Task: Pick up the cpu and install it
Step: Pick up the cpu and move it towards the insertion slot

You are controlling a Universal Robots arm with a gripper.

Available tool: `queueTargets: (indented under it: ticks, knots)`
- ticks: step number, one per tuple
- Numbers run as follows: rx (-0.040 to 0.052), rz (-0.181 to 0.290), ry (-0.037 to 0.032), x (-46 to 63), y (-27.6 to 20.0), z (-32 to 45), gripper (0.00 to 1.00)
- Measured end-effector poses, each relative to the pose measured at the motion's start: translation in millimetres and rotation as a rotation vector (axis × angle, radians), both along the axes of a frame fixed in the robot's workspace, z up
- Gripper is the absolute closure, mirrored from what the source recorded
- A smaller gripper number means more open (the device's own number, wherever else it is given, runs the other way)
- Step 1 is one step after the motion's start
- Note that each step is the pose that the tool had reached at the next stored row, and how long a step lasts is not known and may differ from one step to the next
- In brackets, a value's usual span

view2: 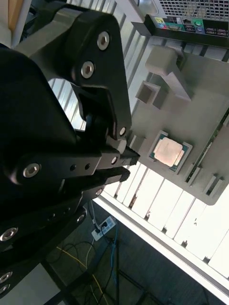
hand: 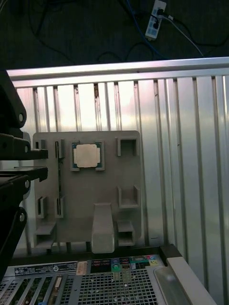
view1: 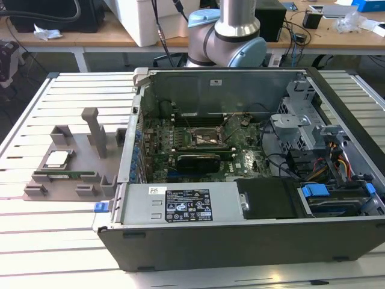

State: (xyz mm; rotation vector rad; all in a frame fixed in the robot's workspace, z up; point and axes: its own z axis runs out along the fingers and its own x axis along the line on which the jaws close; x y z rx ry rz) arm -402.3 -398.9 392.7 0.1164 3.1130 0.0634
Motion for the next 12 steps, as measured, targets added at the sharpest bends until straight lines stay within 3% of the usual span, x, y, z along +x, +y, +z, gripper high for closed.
queueTargets:
  ticks: [6,9,10,12]
  knots:
    - [0.0,0.0,0.0,-0.1,0.0,0.0,0.4]
    - [0.0,0.0,0.0,-0.1,0.0,0.0,0.4]
    - [0.0,0.0,-0.0001,-0.1,0.0,0.0,0.34]
    - [0.0,0.0,0.0,-0.2,0.0,0.0,0.34]
